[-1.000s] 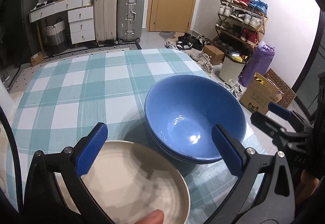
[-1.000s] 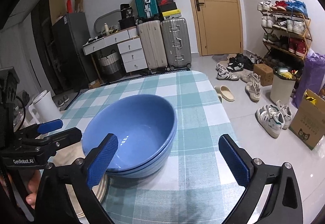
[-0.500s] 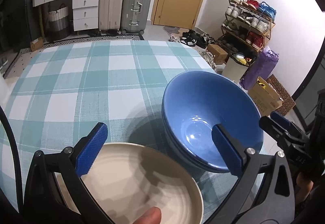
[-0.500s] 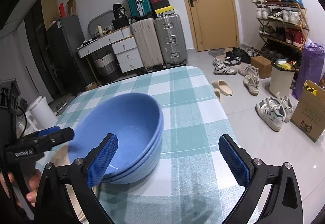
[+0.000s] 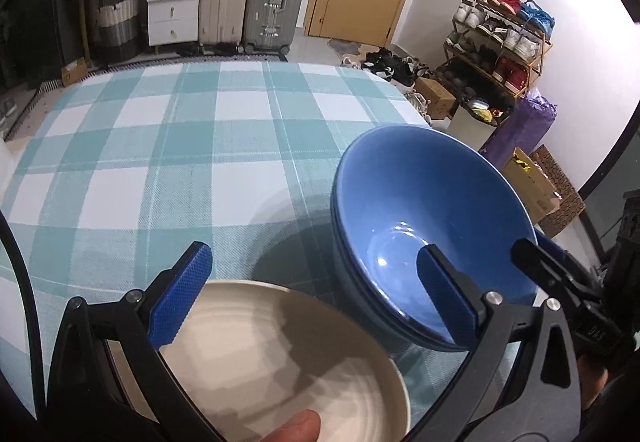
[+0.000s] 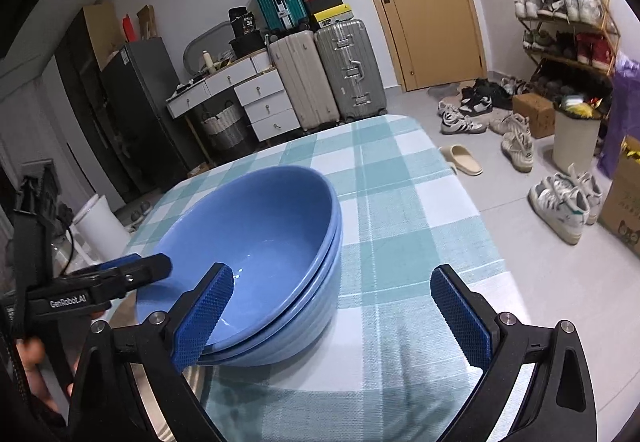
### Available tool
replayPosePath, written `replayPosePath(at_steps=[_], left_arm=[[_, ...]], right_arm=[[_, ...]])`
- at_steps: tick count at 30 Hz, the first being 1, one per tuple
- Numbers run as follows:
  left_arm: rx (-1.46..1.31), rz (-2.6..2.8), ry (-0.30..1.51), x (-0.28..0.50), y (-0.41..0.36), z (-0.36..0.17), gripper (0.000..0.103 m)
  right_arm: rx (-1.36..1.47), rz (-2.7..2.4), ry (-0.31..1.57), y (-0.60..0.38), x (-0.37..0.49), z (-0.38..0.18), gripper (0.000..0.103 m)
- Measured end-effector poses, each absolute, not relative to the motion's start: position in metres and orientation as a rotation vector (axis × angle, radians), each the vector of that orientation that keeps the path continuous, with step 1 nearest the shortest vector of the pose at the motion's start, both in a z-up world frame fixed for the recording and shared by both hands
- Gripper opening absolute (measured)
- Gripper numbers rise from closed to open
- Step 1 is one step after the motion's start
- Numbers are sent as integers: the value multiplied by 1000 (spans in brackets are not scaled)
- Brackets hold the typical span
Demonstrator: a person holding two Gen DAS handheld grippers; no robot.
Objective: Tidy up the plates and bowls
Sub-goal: 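Close both tools on the rim of the nested blue bowls, then lift the nested bowls with both tools and carry them over the cream plates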
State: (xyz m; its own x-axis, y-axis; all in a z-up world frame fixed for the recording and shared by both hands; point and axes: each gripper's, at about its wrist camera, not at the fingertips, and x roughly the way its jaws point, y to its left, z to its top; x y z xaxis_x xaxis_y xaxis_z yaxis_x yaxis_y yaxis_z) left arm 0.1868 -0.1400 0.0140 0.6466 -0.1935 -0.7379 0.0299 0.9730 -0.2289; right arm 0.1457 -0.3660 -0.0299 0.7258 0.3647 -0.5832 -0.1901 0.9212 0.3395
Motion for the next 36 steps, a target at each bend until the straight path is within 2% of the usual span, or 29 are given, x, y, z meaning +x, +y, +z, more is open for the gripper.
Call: replayPosePath(at_steps=[3, 6, 10, 11, 16, 19, 22, 27, 36], left_arm=[[-217, -141, 872, 191, -142, 11, 102], [-219, -144, 877, 194, -146, 9, 97], [-249, -174, 892, 196, -148, 6, 80], [-250, -176, 900, 197, -150, 5, 77], [-235, -198, 924, 197, -157, 3, 49], [-239, -222, 918, 194, -159, 4, 39], [-227, -229, 914, 193, -164, 6, 34], [-210, -221, 912, 191, -167, 8, 34], [-174, -200, 910, 188, -172, 11, 34]], right_arm=[[267, 329, 699, -363, 146, -32, 93], [293, 356, 714, -362, 148, -34, 86], [316, 388, 735, -359, 150, -38, 75], [317, 386, 732, -358, 150, -38, 75], [325, 408, 732, -354, 150, -39, 66], [323, 405, 722, -354, 149, -38, 59], [318, 408, 715, -353, 148, -36, 53], [310, 398, 710, -353, 146, -35, 50], [299, 394, 706, -356, 143, -31, 50]])
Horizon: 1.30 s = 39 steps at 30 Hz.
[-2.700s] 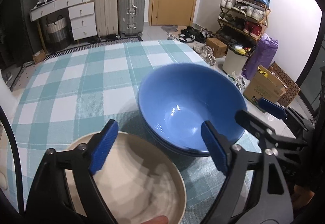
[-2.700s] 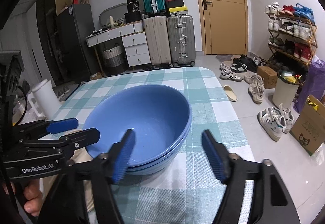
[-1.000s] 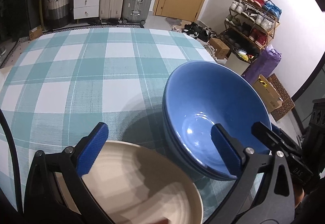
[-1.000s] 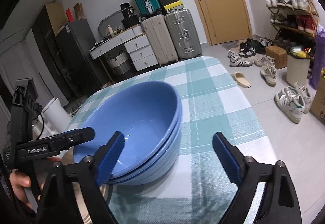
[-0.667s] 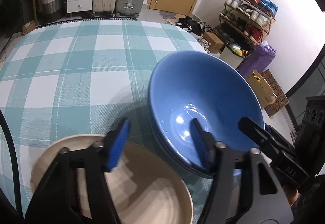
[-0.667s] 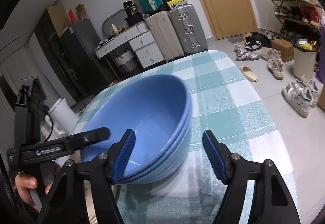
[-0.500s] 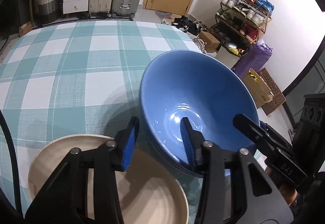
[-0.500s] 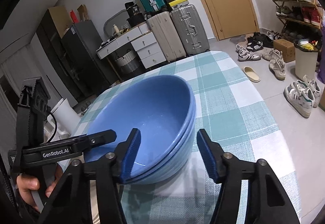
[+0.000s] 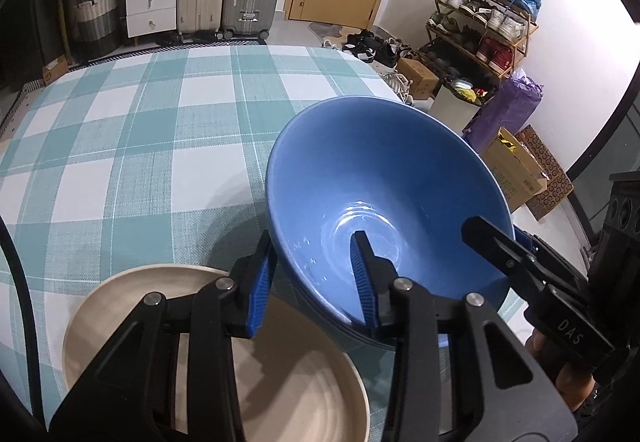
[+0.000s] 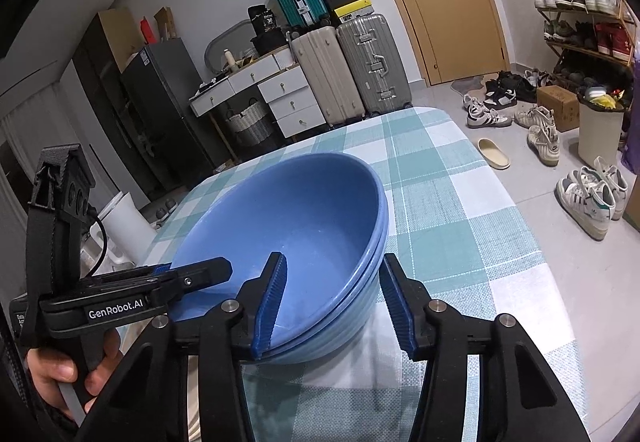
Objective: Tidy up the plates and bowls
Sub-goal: 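Lift the nested bowls with both tools and carry them over the cream plates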
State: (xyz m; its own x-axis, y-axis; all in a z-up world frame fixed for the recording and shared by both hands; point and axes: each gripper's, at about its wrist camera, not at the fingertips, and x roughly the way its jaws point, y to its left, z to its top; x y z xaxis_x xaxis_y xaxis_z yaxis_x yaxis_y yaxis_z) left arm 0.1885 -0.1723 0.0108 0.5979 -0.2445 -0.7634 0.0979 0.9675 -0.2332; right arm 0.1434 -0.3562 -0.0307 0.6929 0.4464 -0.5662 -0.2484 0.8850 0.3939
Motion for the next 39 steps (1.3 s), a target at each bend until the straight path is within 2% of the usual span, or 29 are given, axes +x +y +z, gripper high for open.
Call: replayPosePath(at_steps=[16, 39], left_arm=[[-153, -190, 891, 182, -176, 19, 35], [-156, -170, 803, 139, -160, 70, 34]], right_arm=[[293, 394, 683, -358, 140, -23, 50], [256, 427, 616, -345, 112, 17, 50]])
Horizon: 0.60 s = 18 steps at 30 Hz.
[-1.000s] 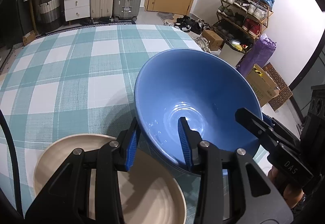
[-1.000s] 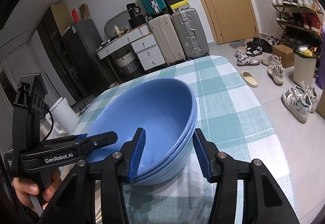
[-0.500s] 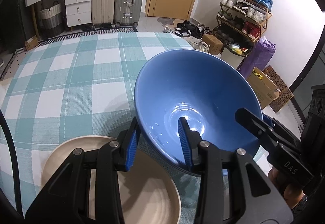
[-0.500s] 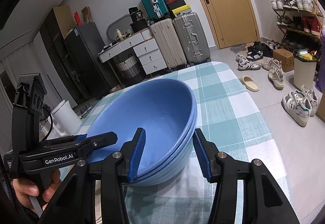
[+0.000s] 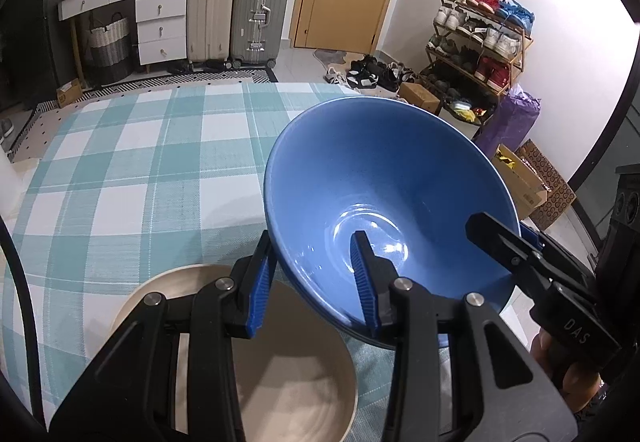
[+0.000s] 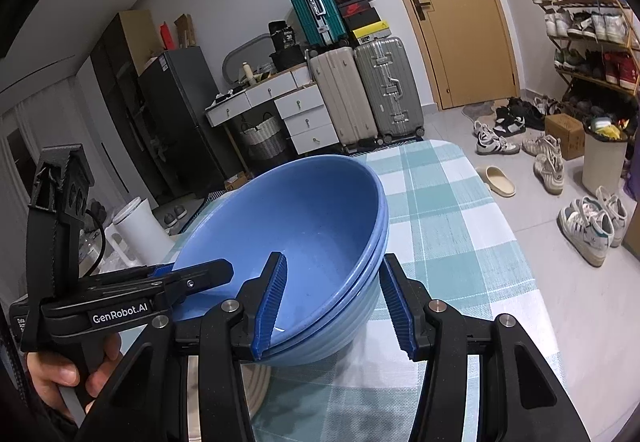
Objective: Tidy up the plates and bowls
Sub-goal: 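Lift the nested bowls with both tools and carry them over the cream plates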
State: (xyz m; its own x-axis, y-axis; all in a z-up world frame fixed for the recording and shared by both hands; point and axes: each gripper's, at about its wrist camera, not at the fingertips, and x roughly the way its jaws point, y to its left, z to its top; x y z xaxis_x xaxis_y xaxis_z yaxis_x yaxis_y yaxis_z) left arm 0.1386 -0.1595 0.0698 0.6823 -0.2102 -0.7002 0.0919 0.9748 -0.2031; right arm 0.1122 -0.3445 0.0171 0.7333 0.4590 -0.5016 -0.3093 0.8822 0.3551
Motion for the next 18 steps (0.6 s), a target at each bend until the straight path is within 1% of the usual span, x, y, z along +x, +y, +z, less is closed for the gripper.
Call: replayPosePath(at_steps=[18], left_arm=[[-167, -120, 758, 89, -129, 97, 34]], right_arm=[[212, 479, 588, -308, 88, 40, 50]])
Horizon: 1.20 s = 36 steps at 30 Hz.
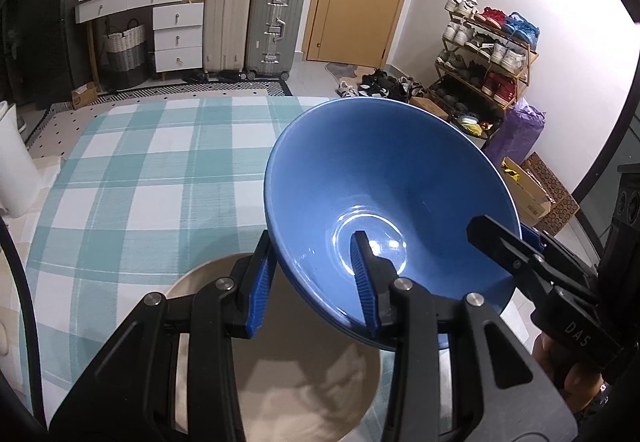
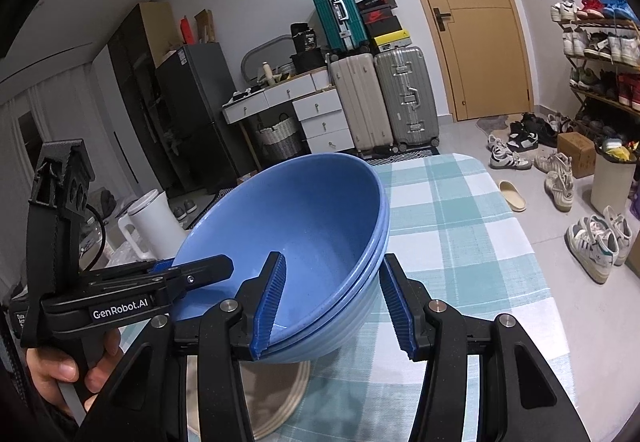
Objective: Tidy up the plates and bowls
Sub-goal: 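Lift the nested bowls with both tools and carry them over the cream plates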
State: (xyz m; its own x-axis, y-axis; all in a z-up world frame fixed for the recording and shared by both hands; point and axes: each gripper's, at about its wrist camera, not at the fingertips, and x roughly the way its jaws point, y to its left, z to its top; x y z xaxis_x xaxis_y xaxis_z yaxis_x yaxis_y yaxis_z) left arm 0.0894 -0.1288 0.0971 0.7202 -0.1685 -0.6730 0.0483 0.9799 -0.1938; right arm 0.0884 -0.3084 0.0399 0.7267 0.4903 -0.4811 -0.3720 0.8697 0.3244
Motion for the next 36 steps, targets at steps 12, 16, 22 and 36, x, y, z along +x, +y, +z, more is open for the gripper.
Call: replayPosePath(at_steps=[12, 16, 22, 36], left_arm=[[-200, -48, 716, 49, -96, 110, 34], [-203, -5, 703, 34, -87, 108, 35], [-211, 53, 697, 19, -71, 99, 35], [-224, 121, 724, 13, -51, 75, 35]], right_arm=[[181, 544, 574, -273, 69, 50, 50], [171, 567, 569, -261, 64, 49, 50], [156, 602, 578, -242, 58, 44, 50], [118, 647, 622, -210, 62, 21, 50]])
